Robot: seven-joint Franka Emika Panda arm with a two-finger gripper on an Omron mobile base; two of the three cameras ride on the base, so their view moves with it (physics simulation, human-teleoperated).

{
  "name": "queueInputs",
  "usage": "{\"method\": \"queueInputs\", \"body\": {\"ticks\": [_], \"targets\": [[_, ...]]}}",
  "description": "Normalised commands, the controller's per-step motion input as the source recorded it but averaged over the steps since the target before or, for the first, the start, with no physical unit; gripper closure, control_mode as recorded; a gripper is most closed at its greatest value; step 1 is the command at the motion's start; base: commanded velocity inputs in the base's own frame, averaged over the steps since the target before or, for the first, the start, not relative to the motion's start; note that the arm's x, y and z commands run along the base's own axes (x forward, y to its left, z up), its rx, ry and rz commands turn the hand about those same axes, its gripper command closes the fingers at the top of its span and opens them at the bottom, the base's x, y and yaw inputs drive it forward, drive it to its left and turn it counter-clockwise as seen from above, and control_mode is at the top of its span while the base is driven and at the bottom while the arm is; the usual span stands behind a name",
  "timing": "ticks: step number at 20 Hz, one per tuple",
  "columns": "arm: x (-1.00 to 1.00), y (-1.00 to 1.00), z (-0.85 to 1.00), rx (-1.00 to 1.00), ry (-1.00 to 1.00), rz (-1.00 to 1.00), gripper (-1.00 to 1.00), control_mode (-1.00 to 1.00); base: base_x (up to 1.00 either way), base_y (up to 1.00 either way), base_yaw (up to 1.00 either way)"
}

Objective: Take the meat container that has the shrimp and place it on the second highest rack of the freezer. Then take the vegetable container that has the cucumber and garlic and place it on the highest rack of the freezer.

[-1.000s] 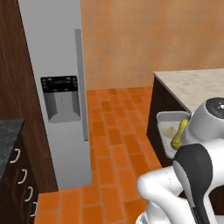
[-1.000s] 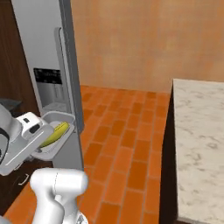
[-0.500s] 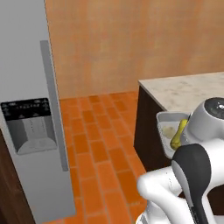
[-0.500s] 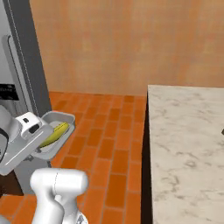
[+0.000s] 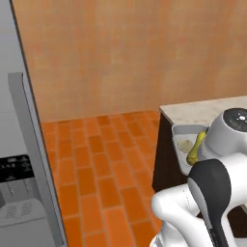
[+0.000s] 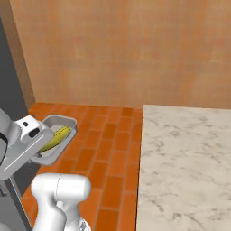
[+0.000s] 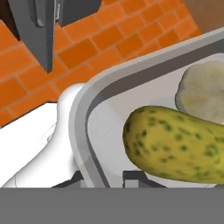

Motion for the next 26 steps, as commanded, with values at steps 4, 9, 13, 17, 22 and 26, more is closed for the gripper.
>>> {"method": "queueInputs", "body": {"ticks": [4,9,13,17,22,26], "targets": [[0.0,0.0,0.0,0.0,0.0,0.0,1.0,1.0,0.84,-0.27,0.07],[0.0,0.0,0.0,0.0,0.0,0.0,1.0,1.0,0.71,-0.03,0.15],[0.0,0.0,0.0,0.0,0.0,0.0,1.0,1.0,0.7,0.0,0.22],[0.0,0.0,0.0,0.0,0.0,0.0,1.0,1.0,0.54,0.0,0.29],[0.0,0.0,0.0,0.0,0.0,0.0,1.0,1.0,0.21,0.0,0.45],[0.0,0.0,0.0,0.0,0.0,0.0,1.0,1.0,0.41,-0.04,0.42]]}}
